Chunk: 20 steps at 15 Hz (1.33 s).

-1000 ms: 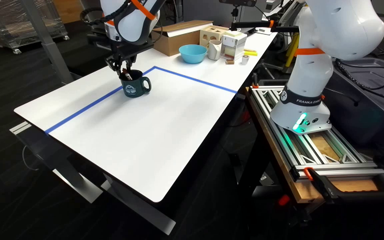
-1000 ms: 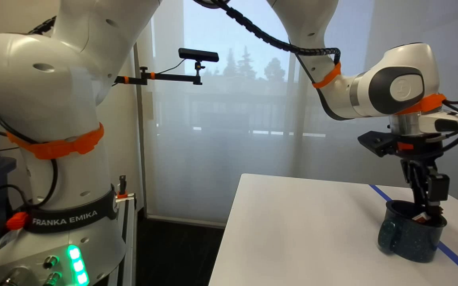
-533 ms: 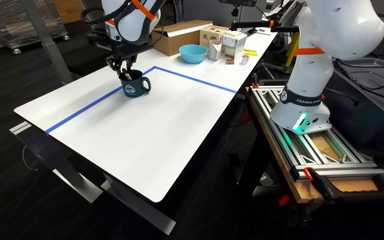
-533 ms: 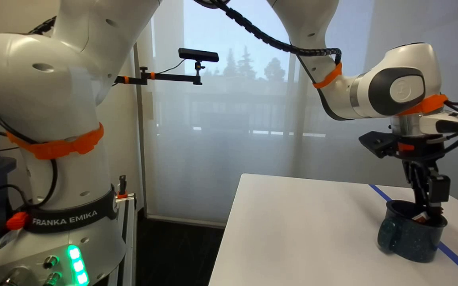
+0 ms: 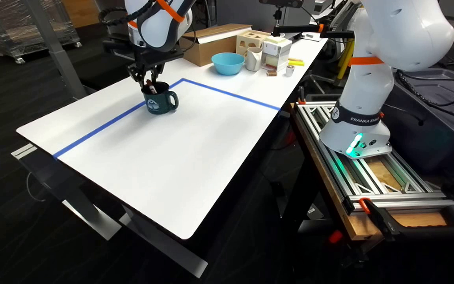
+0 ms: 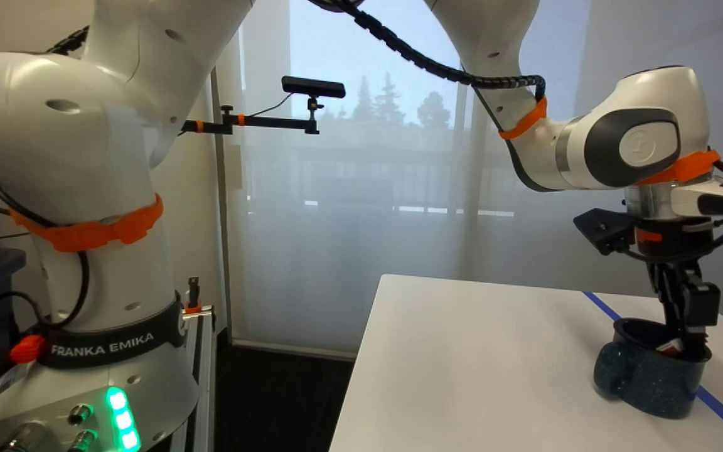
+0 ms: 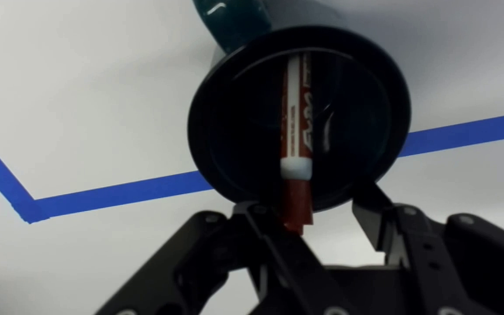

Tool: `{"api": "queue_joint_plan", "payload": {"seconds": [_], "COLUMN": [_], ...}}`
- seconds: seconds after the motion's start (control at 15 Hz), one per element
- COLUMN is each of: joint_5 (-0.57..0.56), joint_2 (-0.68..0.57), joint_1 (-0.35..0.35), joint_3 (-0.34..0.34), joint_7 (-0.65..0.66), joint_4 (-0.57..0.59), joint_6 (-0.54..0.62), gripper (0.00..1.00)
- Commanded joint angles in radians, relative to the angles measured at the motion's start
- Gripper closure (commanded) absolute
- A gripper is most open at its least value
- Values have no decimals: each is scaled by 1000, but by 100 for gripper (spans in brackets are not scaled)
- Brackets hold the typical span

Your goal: Remove the marker from the cup and put it on the table inside the blue border

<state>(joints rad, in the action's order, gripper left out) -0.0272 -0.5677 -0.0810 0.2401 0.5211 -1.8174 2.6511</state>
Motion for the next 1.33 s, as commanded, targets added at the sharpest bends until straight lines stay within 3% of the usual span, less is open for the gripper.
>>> {"api": "queue_joint_plan", "payload": {"seconds": [0.0,0.2,0.33,0.4,0.53,0.6,0.67,1.0,1.27], "joint_5": [40,47,52,55,56,57,58,49,1], "joint_2": [1,3,0,1,1,2,2,57,140], "joint_1": [-7,-8,-8,-8,-7,-8,-9,6,50], "joint_3": [-3,-4,-5,-6,-3,-3,-4,-1,57], "joint_7": [-38,-44,-47,-47,-46,-46,-46,-49,-6], "joint_4": [-25,-29,-29,-32,-36,-39,-41,-92,-180], "joint_6": [33,36,40,41,47,49,55,55,49], "gripper": [51,56,73,87,93,90,95,95,95]}}
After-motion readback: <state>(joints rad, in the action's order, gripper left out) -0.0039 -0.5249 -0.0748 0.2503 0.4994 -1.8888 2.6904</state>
